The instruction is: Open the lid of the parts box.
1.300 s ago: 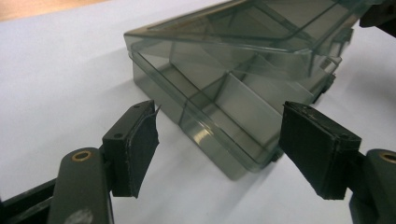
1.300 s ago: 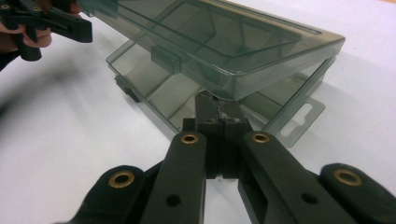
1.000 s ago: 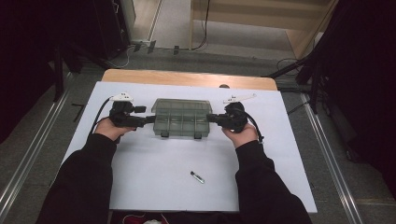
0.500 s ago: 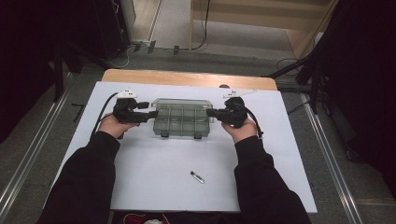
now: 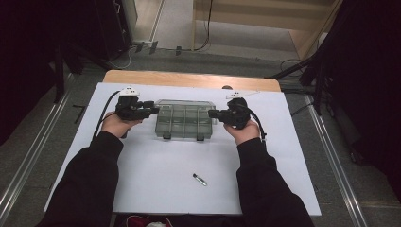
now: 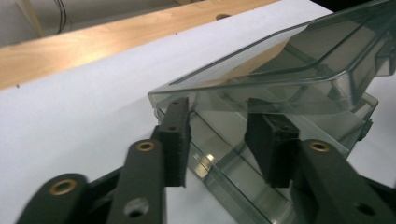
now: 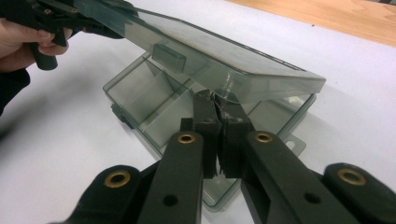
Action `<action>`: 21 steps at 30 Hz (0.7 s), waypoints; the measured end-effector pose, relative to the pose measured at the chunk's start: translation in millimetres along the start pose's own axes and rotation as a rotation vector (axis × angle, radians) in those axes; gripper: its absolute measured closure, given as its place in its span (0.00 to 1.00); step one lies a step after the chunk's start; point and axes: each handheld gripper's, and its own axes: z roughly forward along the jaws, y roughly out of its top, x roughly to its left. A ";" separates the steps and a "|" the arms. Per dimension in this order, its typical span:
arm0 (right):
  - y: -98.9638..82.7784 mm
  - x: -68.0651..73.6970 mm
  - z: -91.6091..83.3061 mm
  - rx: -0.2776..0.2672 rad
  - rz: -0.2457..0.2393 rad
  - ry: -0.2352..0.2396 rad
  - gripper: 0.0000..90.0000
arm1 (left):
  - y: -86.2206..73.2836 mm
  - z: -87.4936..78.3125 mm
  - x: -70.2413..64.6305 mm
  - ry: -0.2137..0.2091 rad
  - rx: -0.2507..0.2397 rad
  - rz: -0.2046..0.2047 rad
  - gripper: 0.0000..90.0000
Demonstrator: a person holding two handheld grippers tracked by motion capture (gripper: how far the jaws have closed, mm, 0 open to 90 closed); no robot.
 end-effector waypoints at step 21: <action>-11.2 -6.6 1.1 0.035 -0.014 -0.012 0.91 | 1.1 -1.8 -3.4 -0.014 -0.001 -0.002 0.75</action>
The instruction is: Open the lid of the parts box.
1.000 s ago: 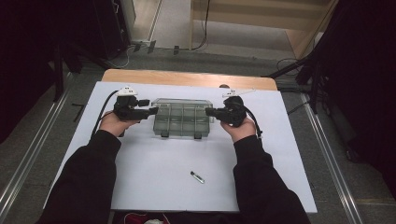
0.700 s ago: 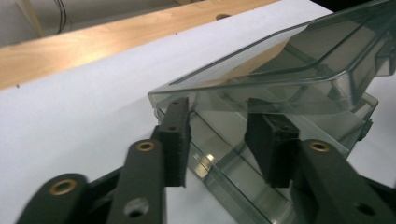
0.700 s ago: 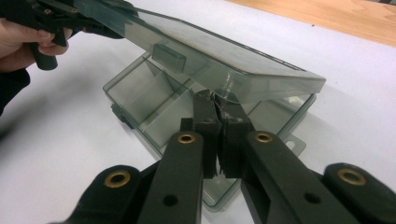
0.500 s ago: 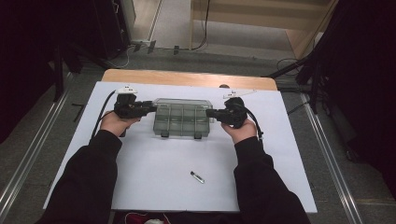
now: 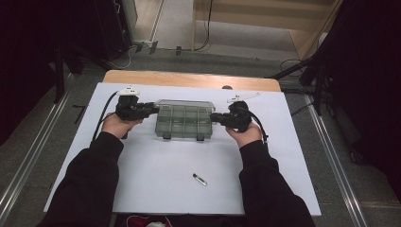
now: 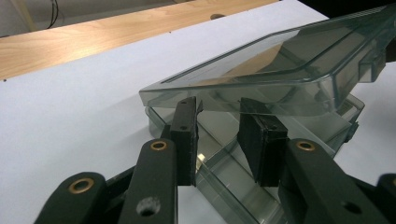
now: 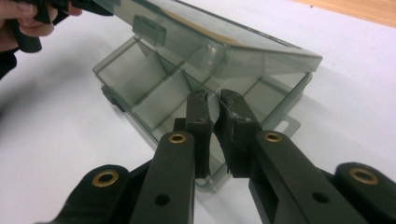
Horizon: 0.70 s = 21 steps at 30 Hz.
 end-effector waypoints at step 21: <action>-3.6 -21.5 8.8 -0.080 -0.027 -0.053 0.65 | 0.2 0.3 -0.7 0.004 0.000 -0.007 0.75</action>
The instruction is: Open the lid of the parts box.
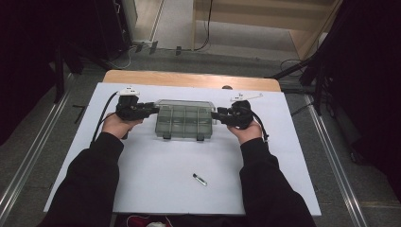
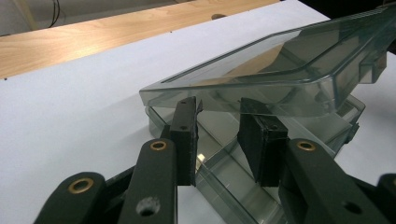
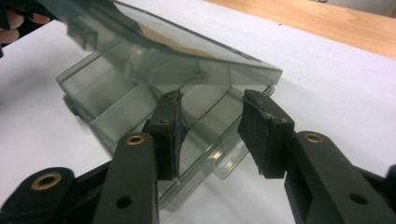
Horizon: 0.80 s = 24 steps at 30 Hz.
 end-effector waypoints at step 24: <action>7.1 2.5 16.3 -0.025 -0.029 -0.042 0.66 | -0.3 2.4 1.1 0.008 -0.009 -0.007 0.74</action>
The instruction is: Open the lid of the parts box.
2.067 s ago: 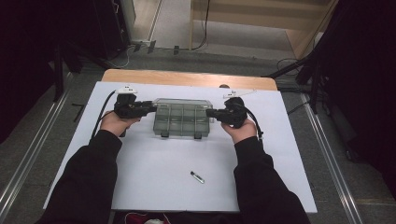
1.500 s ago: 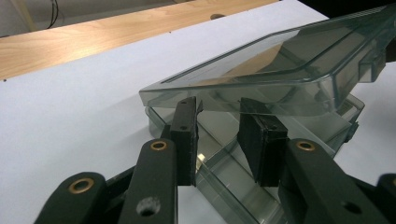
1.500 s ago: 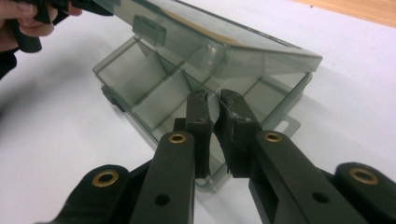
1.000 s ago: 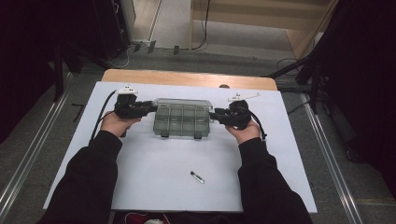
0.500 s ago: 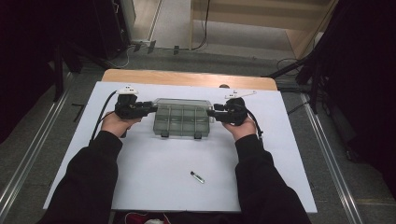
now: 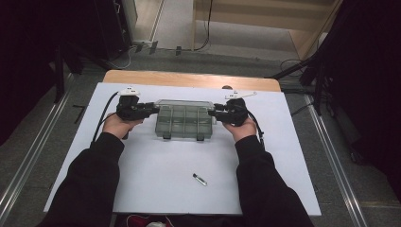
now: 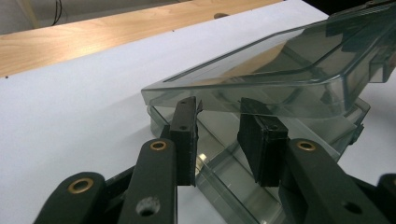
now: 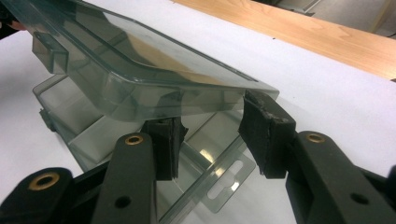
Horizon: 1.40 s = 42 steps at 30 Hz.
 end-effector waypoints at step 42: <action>30.1 -13.4 7.6 -0.049 0.079 -0.035 0.71 | 31.0 14.7 11.8 0.057 -0.043 -0.034 0.74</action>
